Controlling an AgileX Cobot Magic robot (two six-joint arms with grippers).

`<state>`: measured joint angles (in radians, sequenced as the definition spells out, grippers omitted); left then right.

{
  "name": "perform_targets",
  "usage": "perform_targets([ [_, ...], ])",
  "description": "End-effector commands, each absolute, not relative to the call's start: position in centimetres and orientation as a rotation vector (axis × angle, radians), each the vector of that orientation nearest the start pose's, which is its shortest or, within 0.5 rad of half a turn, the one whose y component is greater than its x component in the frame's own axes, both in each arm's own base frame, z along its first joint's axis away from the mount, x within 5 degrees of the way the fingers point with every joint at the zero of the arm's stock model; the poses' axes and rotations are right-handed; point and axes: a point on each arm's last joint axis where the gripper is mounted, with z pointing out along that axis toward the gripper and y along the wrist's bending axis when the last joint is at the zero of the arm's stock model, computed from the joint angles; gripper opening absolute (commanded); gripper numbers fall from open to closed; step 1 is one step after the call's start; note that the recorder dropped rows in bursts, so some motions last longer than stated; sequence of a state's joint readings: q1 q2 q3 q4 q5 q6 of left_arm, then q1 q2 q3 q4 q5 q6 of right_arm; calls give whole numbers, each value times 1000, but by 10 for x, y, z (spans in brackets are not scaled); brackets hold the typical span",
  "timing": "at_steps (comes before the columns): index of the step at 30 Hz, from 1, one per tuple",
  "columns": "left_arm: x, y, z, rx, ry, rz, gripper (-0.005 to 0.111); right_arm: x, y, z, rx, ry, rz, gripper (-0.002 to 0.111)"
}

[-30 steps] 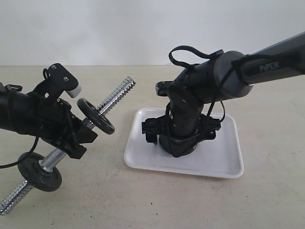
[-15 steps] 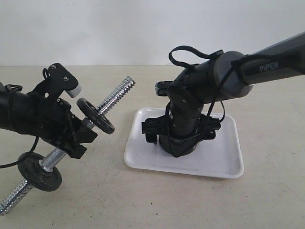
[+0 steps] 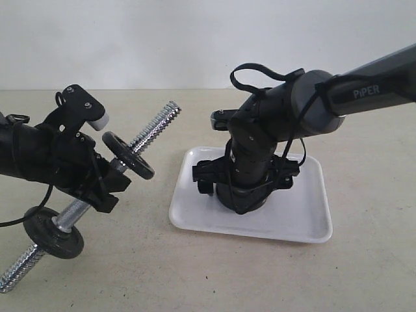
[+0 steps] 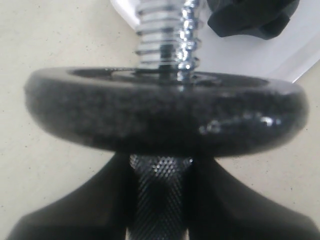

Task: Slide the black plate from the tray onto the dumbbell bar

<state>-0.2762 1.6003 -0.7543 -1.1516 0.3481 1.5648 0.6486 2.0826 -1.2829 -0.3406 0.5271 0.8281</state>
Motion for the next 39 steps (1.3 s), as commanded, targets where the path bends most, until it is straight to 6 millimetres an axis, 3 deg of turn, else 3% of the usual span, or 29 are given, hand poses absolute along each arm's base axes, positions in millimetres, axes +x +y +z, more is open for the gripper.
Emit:
perform_targets([
  [1, 282, -110, 202, 884, 2177, -322, 4, 333, 237, 108, -110, 2749, 130, 105],
  [15, 282, -110, 202, 887, 2178, -339, 4, 335, 240, 109, -114, 2714, 182, 105],
  [26, 282, -110, 202, 887, 2178, -339, 4, 327, 228, 105, -95, 2828, 4, 105],
  [36, 282, -110, 202, 887, 2178, -339, 4, 327, 228, 105, -97, 2833, -7, 105],
  [38, 282, -110, 202, 887, 2178, -339, 4, 327, 228, 105, -97, 2832, -7, 99],
  [39, 282, -110, 202, 887, 2178, -339, 4, 327, 228, 105, -97, 2832, -7, 87],
])
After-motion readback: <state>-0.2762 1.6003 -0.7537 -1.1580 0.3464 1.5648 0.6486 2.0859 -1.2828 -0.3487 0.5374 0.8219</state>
